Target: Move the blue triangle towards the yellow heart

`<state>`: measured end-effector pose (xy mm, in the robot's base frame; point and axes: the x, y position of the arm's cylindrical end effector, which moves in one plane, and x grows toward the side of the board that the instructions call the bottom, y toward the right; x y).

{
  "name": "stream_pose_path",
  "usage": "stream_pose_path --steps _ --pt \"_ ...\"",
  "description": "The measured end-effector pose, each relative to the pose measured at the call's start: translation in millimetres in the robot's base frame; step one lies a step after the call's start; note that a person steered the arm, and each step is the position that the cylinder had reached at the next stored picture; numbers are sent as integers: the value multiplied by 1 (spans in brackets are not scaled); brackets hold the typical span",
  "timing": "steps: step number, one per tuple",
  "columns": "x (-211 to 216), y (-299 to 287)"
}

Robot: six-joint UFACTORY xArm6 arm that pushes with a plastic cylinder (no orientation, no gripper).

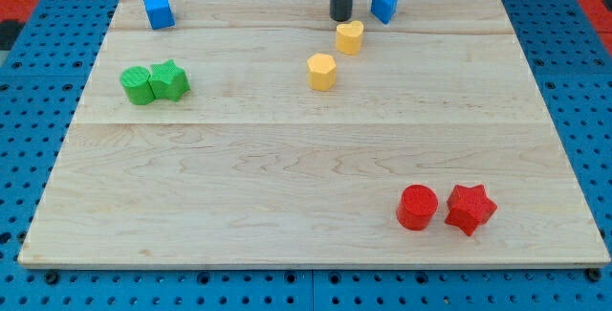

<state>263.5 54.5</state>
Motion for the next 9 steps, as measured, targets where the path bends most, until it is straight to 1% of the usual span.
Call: stream_pose_path --steps 1,2,3,4,5,6,7,8,9 --pt "72 -9" --pt "65 -25" --pt "14 -53" --pt "-40 -46" --pt "-71 -4" --pt "-47 67" --pt "24 66" --pt "4 65" --pt "-20 35"
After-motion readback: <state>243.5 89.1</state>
